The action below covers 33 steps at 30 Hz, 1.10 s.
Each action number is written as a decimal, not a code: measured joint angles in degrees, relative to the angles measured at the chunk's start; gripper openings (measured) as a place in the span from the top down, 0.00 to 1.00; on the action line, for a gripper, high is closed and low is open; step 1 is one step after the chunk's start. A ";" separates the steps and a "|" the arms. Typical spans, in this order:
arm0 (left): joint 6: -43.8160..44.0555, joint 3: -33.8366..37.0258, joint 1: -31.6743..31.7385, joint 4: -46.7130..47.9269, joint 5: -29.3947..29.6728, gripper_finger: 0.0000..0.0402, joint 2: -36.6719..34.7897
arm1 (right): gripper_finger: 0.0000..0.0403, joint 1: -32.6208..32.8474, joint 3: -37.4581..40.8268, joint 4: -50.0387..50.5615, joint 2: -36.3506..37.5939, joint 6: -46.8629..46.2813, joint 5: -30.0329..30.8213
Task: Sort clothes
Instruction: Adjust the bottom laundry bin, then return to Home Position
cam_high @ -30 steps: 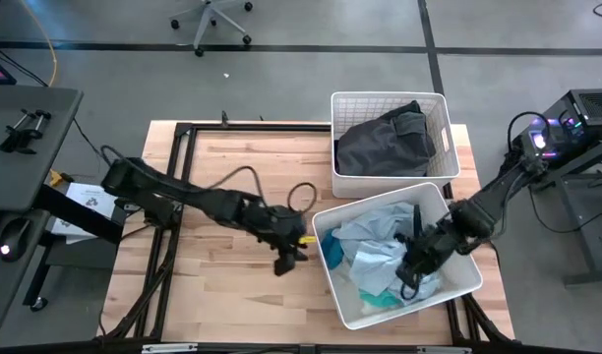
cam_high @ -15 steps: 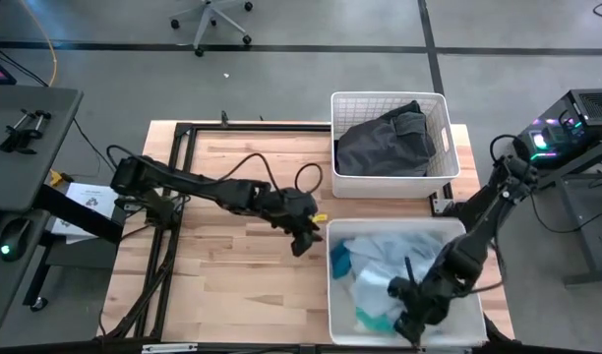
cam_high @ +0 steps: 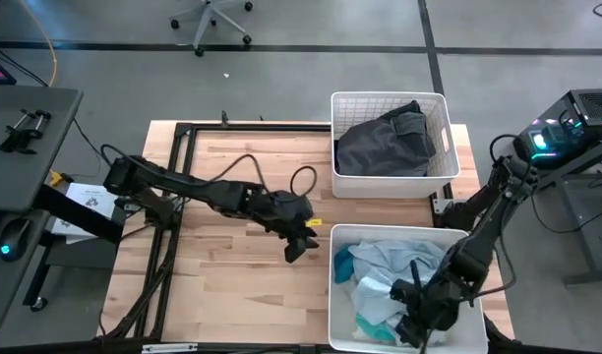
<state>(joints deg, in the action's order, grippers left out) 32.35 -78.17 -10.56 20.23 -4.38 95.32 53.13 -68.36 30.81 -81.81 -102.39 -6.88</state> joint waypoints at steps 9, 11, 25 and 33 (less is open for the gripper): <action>-2.14 -0.73 -1.70 -0.98 0.94 0.69 -3.56 | 1.00 1.68 -13.14 18.53 3.24 10.45 17.51; -4.59 -0.74 -1.75 -0.68 6.69 0.71 -1.68 | 1.00 1.63 -16.51 23.43 3.24 12.78 22.42; -7.58 -0.64 3.91 -15.47 2.17 0.82 9.65 | 1.00 0.76 -23.84 24.23 3.16 25.33 38.45; -7.58 -0.62 4.36 -11.64 3.22 0.87 6.30 | 1.00 0.82 -24.50 26.61 3.08 27.83 46.07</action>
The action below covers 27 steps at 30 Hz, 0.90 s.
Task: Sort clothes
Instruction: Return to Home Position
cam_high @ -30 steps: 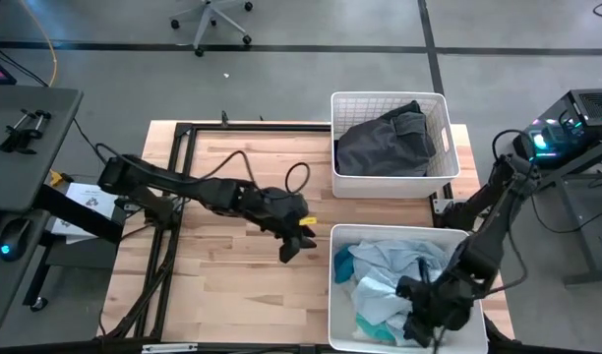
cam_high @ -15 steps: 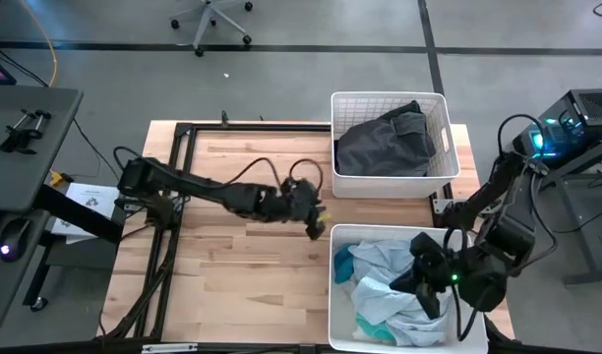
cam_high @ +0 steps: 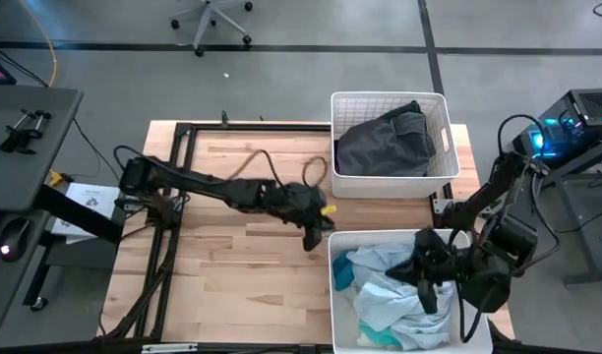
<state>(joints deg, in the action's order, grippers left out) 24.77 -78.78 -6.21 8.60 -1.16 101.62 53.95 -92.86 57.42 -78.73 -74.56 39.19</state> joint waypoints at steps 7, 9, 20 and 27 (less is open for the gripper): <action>-0.42 -0.04 1.71 10.17 0.35 0.87 -10.89 | 1.00 -0.62 -1.05 13.11 4.42 -1.13 13.26; -1.29 -0.04 1.71 12.14 0.38 0.87 -14.51 | 1.00 -1.87 -0.32 18.11 6.83 -1.51 13.42; -2.46 0.06 0.95 22.31 8.87 0.87 -29.90 | 1.00 -13.64 35.00 -30.40 30.67 30.12 8.58; -2.50 0.07 0.81 25.12 12.27 0.87 -33.99 | 1.00 -43.13 54.93 -76.18 32.79 53.97 -28.62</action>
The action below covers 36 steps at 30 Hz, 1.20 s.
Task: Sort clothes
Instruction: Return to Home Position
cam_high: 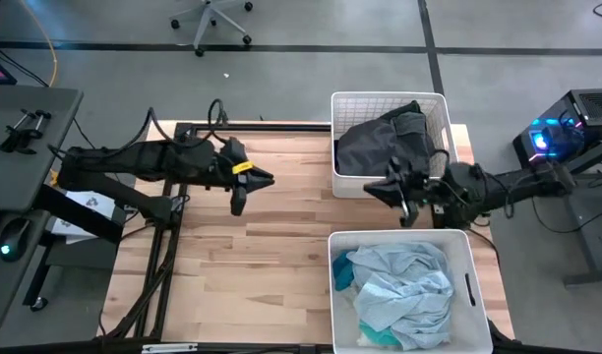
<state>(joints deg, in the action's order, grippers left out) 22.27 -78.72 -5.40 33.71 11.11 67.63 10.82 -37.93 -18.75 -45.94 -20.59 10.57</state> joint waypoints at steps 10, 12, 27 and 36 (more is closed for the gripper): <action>2.29 0.04 -1.40 5.09 1.40 0.87 -4.20 | 1.00 -8.23 1.31 1.17 3.63 4.06 -16.09; 3.08 0.04 -1.99 6.42 3.34 0.87 -5.41 | 1.00 -5.26 1.31 4.57 5.25 5.31 -12.22; 4.04 0.05 -2.52 7.55 9.18 0.87 -9.67 | 1.00 2.03 12.38 14.29 27.08 9.26 -5.04; 6.13 0.07 -2.50 9.79 9.10 0.87 -9.70 | 1.00 -3.21 29.44 -10.33 30.06 6.40 -5.12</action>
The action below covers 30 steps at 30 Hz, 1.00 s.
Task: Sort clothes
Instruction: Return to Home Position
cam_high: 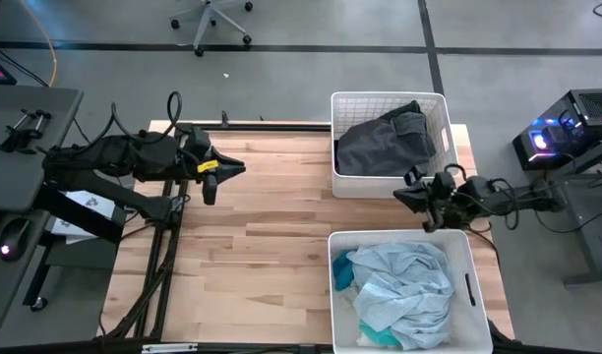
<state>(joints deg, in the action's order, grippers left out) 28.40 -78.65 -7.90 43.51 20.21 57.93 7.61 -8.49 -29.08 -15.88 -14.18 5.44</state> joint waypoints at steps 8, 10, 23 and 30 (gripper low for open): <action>0.02 0.00 0.00 -0.02 -0.02 0.87 0.00 | 1.00 -5.75 6.76 -2.94 -1.81 -6.50 -8.25; 0.04 0.00 0.00 -0.04 -0.03 0.87 0.00 | 1.00 -5.93 7.85 -2.99 -1.62 -5.10 -8.79; -0.44 0.00 -0.01 -0.05 -0.06 0.87 0.00 | 1.00 -5.52 7.85 -2.02 -1.92 -10.14 -7.74; -0.55 0.00 0.00 0.02 -0.07 0.87 0.00 | 1.00 2.02 5.27 -2.53 -1.75 5.71 -4.82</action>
<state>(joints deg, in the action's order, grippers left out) 27.86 -78.65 -7.90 43.53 20.14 57.93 9.63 -3.23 -31.61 -17.63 -8.48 0.62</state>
